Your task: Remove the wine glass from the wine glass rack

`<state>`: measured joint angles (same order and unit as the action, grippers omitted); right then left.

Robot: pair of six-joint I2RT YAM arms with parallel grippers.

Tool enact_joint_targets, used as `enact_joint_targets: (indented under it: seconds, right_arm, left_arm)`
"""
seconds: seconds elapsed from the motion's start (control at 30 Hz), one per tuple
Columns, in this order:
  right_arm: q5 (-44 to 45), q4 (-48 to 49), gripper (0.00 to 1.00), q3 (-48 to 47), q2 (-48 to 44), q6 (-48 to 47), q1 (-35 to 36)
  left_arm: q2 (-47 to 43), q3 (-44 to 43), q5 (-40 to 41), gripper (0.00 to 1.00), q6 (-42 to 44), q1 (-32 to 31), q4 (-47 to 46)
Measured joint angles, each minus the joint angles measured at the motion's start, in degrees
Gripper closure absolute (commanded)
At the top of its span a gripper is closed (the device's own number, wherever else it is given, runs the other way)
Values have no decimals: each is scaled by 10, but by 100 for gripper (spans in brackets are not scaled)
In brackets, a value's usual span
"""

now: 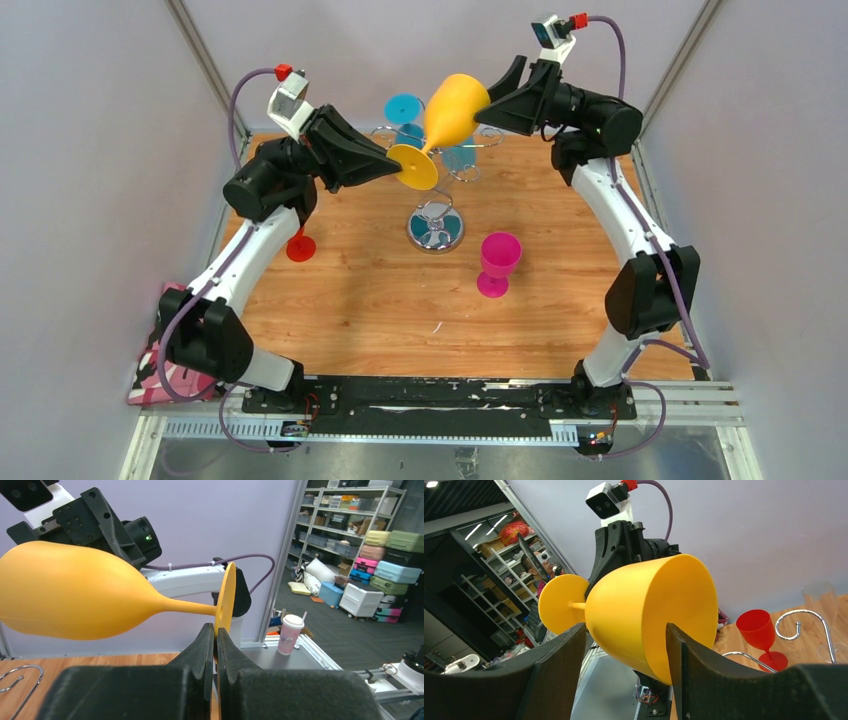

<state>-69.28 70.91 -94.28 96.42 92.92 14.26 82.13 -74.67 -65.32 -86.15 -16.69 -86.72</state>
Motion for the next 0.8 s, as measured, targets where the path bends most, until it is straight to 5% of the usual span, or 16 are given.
enact_joint_targets:
  seconds: [0.2, 0.53, 0.8]
  right_arm:
    - [6, 104, 50, -7, 24, 96, -1]
    - [26, 132, 63, 50, -18, 108, -11]
    - [29, 136, 94, 75, -50, 105, -15]
  left_arm:
    - [18, -19, -5, 100, -6, 0, -2]
    - [72, -111, -30, 100, -62, 17, -6]
    - [96, -118, -27, 100, -75, 21, -7]
